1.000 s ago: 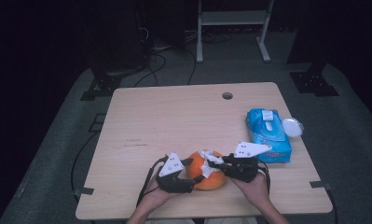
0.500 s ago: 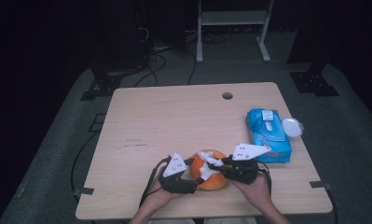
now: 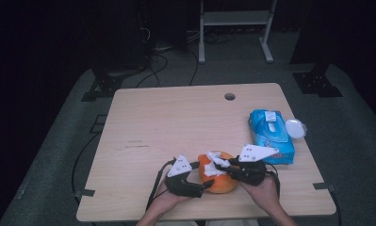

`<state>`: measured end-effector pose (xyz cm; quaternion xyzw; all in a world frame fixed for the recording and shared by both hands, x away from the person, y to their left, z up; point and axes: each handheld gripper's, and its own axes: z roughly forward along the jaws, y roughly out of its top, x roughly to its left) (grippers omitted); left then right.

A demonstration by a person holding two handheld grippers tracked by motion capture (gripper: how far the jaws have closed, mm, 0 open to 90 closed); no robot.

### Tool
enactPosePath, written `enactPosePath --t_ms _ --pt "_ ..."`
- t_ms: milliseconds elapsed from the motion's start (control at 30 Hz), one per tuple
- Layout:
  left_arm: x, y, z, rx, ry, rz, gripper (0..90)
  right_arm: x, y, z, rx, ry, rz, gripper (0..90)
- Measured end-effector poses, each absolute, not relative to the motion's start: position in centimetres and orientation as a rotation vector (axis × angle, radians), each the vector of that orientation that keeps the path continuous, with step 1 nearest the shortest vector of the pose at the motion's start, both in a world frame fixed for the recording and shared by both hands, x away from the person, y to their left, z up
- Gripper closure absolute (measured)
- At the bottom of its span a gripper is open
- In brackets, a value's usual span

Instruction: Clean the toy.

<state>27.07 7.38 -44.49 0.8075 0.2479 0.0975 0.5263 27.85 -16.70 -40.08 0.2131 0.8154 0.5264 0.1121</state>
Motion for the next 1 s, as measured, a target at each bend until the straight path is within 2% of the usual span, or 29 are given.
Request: enactPosePath --t_ms 133,267,433,467,500,600,733,800,900,1000 --pt "26.6 7.4 -44.4 1.963 0.568 0.286 29.8 27.3 -15.3 -39.8 0.544 2.427 1.481 80.1" --pt "26.5 7.6 -44.5 1.965 0.568 0.283 29.8 28.2 -17.4 -39.4 0.639 2.367 1.431 80.1" --pt "27.2 7.5 -44.4 1.899 0.622 0.225 16.5 28.3 -18.9 -39.9 0.689 2.374 1.521 80.1" --pt "27.2 7.5 -44.5 1.893 0.627 0.222 17.1 28.2 -18.4 -40.0 0.673 2.386 1.573 80.1" --pt "27.1 7.5 -44.5 1.896 0.625 0.228 21.4 28.0 -17.8 -40.1 0.645 2.405 1.605 80.0" --pt "26.8 7.6 -44.4 1.928 0.615 0.280 28.6 27.5 -16.0 -40.2 0.564 2.450 1.530 80.0" --pt "26.7 8.0 -44.5 1.938 0.607 0.278 30.7 28.2 -17.6 -39.8 0.634 2.398 1.452 80.0" --pt "26.7 8.1 -44.2 1.927 0.585 0.278 27.1 28.5 -18.7 -40.2 0.673 2.377 1.421 80.0" --pt "26.8 8.0 -43.4 1.895 0.563 0.278 15.9 28.3 -18.4 -40.4 0.662 2.387 1.457 80.0" --pt "26.7 7.6 -43.8 1.965 0.558 0.330 16.3 28.2 -16.8 -40.8 0.619 2.439 1.530 80.0"
